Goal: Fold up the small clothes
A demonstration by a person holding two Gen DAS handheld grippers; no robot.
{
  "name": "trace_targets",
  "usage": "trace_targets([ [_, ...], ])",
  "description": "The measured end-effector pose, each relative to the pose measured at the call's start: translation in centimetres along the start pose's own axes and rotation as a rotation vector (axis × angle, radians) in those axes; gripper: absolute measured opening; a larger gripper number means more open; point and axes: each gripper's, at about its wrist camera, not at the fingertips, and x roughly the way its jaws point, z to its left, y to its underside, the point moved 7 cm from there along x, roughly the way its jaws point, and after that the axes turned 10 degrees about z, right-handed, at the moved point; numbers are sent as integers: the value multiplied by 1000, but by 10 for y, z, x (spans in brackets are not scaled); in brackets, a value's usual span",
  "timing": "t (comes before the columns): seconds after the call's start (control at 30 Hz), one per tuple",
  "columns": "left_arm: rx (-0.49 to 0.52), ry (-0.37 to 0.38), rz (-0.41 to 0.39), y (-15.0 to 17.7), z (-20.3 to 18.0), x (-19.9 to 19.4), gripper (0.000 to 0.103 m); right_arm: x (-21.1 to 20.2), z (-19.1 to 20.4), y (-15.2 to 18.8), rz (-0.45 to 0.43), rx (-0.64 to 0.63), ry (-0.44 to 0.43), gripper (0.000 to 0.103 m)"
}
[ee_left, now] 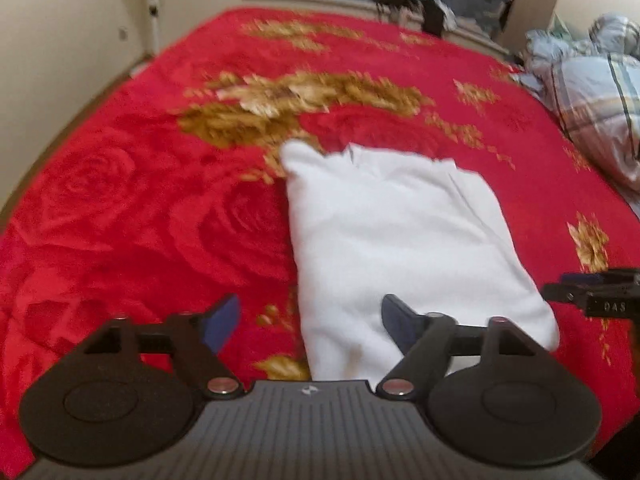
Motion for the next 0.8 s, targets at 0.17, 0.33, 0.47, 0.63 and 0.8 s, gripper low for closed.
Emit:
trace_targets([
  [0.17, -32, -55, -30, 9, -6, -24, 88, -41, -10, 6, -100, 19, 107, 57],
  [0.33, -50, -89, -72, 18, -18, -53, 89, -101, -2, 20, -264, 72, 104, 62],
  [0.47, -58, -107, -107, 37, -36, -77, 96, -128, 10, 50, -329, 122, 112, 79],
  [0.63, -64, -74, -141, 75, -67, -82, 103, -139, 41, 78, -347, 92, 122, 85],
  [0.8, -50, -40, -137, 86, -84, -67, 103, -127, 72, 84, -341, -53, 134, 88],
])
